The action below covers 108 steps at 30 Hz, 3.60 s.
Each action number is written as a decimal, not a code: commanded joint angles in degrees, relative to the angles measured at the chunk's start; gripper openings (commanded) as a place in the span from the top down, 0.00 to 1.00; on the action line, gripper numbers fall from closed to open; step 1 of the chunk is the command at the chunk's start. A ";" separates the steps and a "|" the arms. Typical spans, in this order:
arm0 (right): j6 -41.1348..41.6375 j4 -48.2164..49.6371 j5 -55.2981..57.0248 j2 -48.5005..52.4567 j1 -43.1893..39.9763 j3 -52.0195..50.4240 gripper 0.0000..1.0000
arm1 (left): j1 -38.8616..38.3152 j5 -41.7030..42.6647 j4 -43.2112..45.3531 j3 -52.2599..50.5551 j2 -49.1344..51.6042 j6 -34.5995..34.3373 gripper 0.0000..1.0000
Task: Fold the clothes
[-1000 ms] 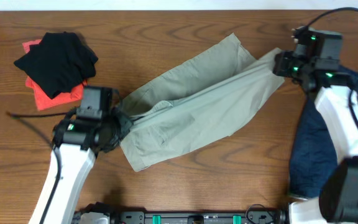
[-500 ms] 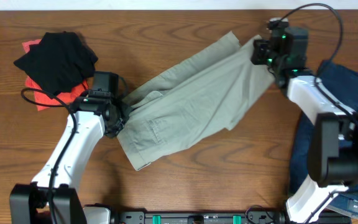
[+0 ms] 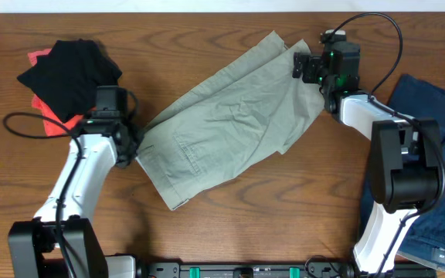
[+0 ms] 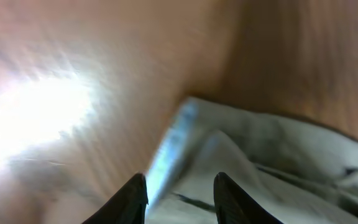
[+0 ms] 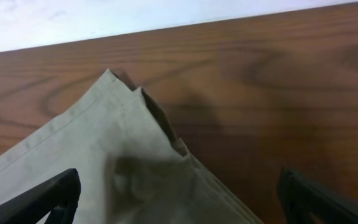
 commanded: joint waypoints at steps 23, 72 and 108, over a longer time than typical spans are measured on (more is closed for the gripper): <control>0.00 -12.81 -9.07 -2.25 -0.02 0.92 0.99 | 4.81 14.88 -10.45 0.37 0.15 19.96 0.63; -4.15 -29.40 -9.01 -3.85 2.95 21.59 0.33 | 4.81 14.86 -11.52 0.35 0.17 22.53 0.14; -3.23 -5.95 -1.77 15.96 5.68 22.16 0.99 | 4.81 14.86 -10.45 0.35 0.17 22.51 0.14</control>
